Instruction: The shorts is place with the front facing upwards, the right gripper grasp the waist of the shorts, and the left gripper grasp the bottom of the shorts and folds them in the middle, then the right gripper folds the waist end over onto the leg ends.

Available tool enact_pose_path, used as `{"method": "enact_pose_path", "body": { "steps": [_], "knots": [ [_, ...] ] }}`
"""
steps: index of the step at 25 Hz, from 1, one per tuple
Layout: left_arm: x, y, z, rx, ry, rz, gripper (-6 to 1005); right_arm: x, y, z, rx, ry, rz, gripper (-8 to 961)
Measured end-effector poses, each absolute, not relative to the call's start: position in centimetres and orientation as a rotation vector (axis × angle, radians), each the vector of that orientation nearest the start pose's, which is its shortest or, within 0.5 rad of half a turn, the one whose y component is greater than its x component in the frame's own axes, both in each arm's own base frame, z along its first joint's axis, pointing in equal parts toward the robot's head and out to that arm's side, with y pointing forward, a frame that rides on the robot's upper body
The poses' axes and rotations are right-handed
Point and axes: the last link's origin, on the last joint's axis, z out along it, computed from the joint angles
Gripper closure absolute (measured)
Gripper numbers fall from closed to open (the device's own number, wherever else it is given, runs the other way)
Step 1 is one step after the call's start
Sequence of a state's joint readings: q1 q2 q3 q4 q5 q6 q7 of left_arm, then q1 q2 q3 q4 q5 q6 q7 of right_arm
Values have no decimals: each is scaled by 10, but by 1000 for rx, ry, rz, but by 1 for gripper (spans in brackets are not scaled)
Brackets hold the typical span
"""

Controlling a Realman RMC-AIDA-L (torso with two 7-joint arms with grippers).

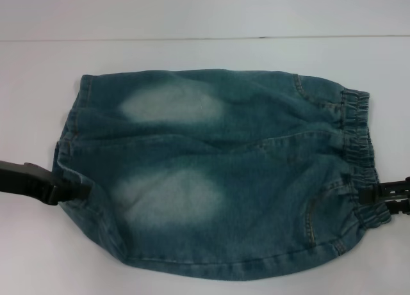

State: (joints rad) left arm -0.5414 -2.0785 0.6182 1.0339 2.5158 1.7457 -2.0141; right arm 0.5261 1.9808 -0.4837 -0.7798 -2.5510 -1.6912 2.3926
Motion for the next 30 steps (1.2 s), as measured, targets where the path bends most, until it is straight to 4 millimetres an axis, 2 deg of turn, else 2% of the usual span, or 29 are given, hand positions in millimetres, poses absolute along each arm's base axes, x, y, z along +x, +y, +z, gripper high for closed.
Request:
{"method": "enact_pose_path", "body": {
  "steps": [11,21,27,30],
  "knots": [
    [-285,318,51,-2655,-1274,-71,990,329,302,58,-2262,1951,228,128],
    [-284,318,51,-2666,-1270,-79,990,327,302,56,-2277,1939,231,597],
    [-284,318,52,-2666,-1259,-86,989,326,304,55,-2291,1907,239,776],
    [-285,318,53,-2658,-1258,-107,988,327,304,59,-2279,1892,300,853]
  ]
}}
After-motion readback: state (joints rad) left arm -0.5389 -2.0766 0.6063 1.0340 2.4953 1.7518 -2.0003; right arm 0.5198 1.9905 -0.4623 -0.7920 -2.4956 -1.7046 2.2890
